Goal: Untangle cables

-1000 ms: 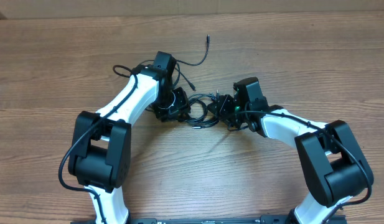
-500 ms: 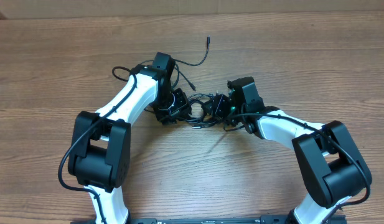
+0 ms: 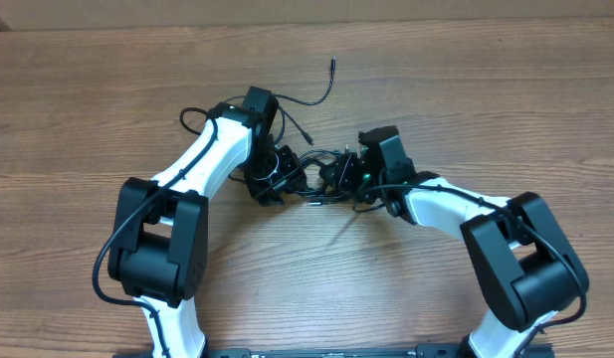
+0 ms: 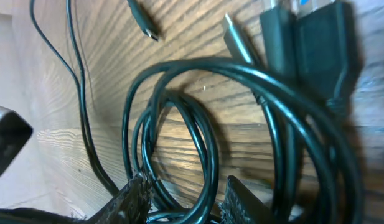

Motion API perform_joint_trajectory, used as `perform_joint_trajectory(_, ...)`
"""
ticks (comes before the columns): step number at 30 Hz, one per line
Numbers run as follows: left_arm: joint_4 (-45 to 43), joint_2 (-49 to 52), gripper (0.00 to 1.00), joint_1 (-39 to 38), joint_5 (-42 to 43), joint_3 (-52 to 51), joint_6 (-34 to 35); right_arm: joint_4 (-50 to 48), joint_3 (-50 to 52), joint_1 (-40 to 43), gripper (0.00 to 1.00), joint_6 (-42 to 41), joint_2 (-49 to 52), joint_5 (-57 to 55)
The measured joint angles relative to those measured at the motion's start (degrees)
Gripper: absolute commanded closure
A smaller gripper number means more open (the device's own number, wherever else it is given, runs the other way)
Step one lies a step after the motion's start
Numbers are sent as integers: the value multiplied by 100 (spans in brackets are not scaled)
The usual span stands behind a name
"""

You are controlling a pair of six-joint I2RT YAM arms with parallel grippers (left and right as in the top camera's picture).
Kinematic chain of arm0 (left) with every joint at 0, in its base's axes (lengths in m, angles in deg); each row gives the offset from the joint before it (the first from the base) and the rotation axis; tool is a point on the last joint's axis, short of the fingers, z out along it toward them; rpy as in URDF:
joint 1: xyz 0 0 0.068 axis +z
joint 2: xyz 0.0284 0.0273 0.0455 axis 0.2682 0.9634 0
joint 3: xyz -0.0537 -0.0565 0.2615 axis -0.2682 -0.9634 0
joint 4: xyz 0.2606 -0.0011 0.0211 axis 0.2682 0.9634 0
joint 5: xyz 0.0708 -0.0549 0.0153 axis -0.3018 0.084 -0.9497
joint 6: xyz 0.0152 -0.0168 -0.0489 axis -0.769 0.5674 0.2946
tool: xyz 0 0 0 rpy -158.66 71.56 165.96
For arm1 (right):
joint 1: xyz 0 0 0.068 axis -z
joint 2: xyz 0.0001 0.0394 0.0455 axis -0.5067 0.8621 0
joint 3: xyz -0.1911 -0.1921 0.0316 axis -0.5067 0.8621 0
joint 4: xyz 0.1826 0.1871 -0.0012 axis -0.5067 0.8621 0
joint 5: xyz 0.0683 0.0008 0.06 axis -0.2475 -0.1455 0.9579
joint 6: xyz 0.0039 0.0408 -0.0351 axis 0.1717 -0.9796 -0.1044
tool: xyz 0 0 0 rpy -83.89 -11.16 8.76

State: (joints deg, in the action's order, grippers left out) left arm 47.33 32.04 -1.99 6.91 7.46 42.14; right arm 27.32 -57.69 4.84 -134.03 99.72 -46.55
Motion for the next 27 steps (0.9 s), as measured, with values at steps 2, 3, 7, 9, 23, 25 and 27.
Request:
perform_joint_trajectory(2, 0, 0, 43, 0, 22, 0, 85, -2, 0, -11, 63, -2, 33, -9)
perform_joint_trajectory(3, -2, 0, 43, -2, 15, 0, 149, 0, 0, -11, 63, 2, 42, -17)
perform_joint_trajectory(7, -2, 0, 43, -22, -72, 0, 428, 0, 0, -46, 63, 0, 55, -155)
perform_joint_trajectory(9, -4, 0, 42, -55, -136, 0, 592, 0, 0, -98, 63, 0, 55, -240)
perform_joint_trajectory(23, -195, 0, 45, -273, -876, 2, 1403, -4, 0, -330, 63, -87, 59, -610)
perform_joint_trajectory(25, -216, 0, 46, -273, -931, 2, 1427, -9, 0, -330, 64, -90, 59, -619)
perform_joint_trajectory(27, -243, 0, 46, -273, -957, 2, 1440, -22, 0, -330, 64, -92, 59, -636)
